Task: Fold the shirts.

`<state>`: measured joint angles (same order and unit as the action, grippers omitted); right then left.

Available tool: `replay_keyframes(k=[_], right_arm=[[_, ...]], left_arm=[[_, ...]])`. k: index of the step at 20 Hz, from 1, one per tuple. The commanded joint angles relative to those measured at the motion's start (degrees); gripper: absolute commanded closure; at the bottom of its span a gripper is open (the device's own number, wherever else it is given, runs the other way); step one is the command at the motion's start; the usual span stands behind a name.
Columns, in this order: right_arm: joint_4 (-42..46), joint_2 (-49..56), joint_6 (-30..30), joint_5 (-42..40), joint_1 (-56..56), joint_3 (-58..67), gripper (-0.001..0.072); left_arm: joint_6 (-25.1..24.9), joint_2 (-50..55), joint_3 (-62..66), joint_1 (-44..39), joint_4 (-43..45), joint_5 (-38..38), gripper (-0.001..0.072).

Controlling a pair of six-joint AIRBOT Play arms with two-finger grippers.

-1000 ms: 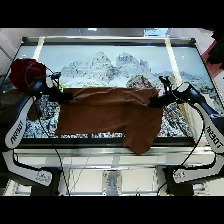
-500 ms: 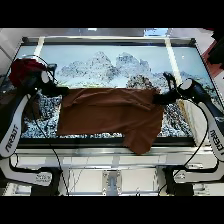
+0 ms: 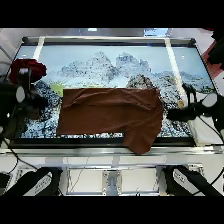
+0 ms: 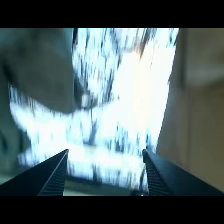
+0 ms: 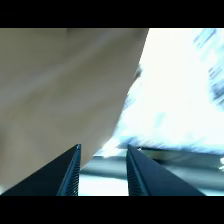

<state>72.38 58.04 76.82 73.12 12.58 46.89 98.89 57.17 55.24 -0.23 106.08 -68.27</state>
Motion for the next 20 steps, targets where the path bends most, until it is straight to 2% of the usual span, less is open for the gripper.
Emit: replay_keyframes(k=[1, 2, 5, 8, 14, 15, 16, 17, 19, 20], right_arm=[[-13.2, -5.9, -0.1, 1.9, 3.8, -16.3, 0.024], [-15.6, -5.9, -0.1, 1.8, 3.5, -19.1, 0.0163], [-21.6, -5.9, -0.1, 1.2, 2.8, -24.3, 0.0164], [-21.7, -5.9, 0.1, -0.3, 2.0, -27.2, 0.0166], [-23.1, -5.9, 1.7, -9.8, -2.6, -30.4, 0.0175], [-24.4, -5.9, 1.7, -11.6, -2.7, -30.4, 0.0178], [-25.6, -5.9, 1.7, -13.5, -2.7, -30.4, 0.0226], [-26.4, -5.9, 1.7, -15.3, -2.7, -30.4, 0.0243], [-27.9, -5.9, 1.6, -17.6, -2.7, -30.4, 0.0243], [-28.7, -5.9, 1.6, -17.9, -2.7, -30.4, 0.029]], left_arm=[[2.8, -11.0, -14.8, 0.6, -0.3, -0.2, 0.0169], [3.8, -12.7, -16.3, 0.6, -1.1, -0.4, 0.0169], [4.2, -15.1, -16.9, 0.6, -4.2, -0.4, 0.0169], [4.2, -15.1, -16.9, 0.6, -4.7, -0.4, 0.0169], [4.2, -15.1, -16.9, 0.6, -7.3, -0.3, 0.0169], [4.2, -15.1, -16.9, 0.6, -7.3, -0.3, 0.0169], [4.2, -15.1, -16.9, 0.6, -7.3, -0.3, 0.0169], [4.2, -15.1, -16.9, 0.6, -7.3, -0.3, 0.0169], [4.2, -15.1, -16.9, 0.6, -7.3, -0.3, 0.0169], [4.2, -15.1, -16.9, 0.6, -7.3, -0.1, 0.0169]])
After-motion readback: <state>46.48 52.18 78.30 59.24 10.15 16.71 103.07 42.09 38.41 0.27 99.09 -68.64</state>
